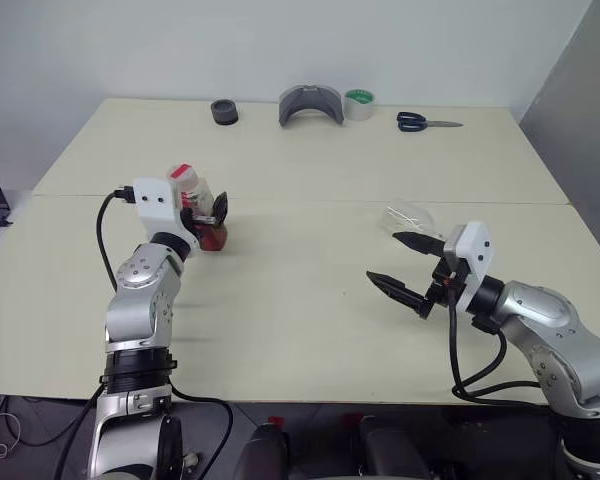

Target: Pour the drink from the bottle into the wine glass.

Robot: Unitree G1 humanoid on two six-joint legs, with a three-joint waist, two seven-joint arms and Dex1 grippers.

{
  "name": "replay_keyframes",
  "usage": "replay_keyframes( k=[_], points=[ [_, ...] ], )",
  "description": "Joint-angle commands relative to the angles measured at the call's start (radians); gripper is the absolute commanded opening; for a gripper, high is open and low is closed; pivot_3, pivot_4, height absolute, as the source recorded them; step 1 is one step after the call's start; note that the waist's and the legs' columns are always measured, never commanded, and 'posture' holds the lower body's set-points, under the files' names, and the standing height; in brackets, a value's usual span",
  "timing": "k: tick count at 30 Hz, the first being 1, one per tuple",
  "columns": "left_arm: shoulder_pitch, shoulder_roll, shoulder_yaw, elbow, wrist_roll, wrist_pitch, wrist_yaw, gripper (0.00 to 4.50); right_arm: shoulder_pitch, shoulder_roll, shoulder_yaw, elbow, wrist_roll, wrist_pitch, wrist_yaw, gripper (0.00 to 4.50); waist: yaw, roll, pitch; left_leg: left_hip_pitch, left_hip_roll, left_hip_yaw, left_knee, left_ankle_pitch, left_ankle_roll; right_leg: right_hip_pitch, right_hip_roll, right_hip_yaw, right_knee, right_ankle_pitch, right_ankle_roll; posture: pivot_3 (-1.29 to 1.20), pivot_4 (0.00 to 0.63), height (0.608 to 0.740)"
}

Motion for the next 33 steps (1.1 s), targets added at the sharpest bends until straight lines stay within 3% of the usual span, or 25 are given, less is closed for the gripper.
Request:
replay_keyframes(
  k=[1, 18, 21, 28, 33],
  points=[
    [-0.024, 0.021, -0.006, -0.002, 0.020, -0.021, 0.000, 4.49, -0.021, -0.010, -0.015, -0.030, 0.010, 0.001, 0.000, 4.50, 0.000, 0.000, 0.000, 0.000, 0.000, 0.000, 0.000, 0.000, 0.000, 0.000, 0.000, 0.000, 0.000, 0.000, 0.000, 0.00, 0.150, 0.740],
    [-0.021, 0.026, -0.007, 0.003, 0.047, -0.017, 0.006, 4.49, -0.041, -0.004, -0.009, -0.017, 0.010, 0.018, -0.013, 4.50, 0.000, 0.000, 0.000, 0.000, 0.000, 0.000, 0.000, 0.000, 0.000, 0.000, -0.001, 0.000, 0.000, 0.000, 0.000, 0.00, 0.150, 0.740],
    [-0.017, 0.030, -0.011, 0.005, 0.058, -0.019, 0.011, 3.95, -0.042, -0.003, -0.008, -0.014, 0.009, 0.017, -0.013, 4.50, 0.000, 0.000, 0.000, 0.000, 0.000, 0.000, 0.000, 0.000, 0.000, 0.000, -0.001, 0.000, 0.000, 0.000, 0.000, 0.00, 0.150, 0.740],
    [-0.013, 0.019, 0.001, 0.004, 0.051, -0.020, 0.014, 1.94, -0.043, 0.000, -0.006, -0.016, 0.008, 0.017, -0.016, 4.50, 0.000, 0.000, 0.000, 0.000, 0.000, 0.000, 0.000, 0.000, 0.000, 0.000, -0.001, 0.000, 0.000, 0.000, 0.000, 0.00, 0.150, 0.740],
    [-0.007, 0.008, 0.001, -0.009, 0.028, -0.024, -0.004, 1.88, -0.046, 0.002, -0.006, -0.019, 0.002, 0.011, -0.021, 4.50, 0.000, 0.000, 0.000, 0.000, 0.000, 0.000, 0.000, 0.000, 0.000, 0.000, -0.001, 0.000, 0.000, 0.000, 0.000, 0.00, 0.150, 0.740]
  ],
)
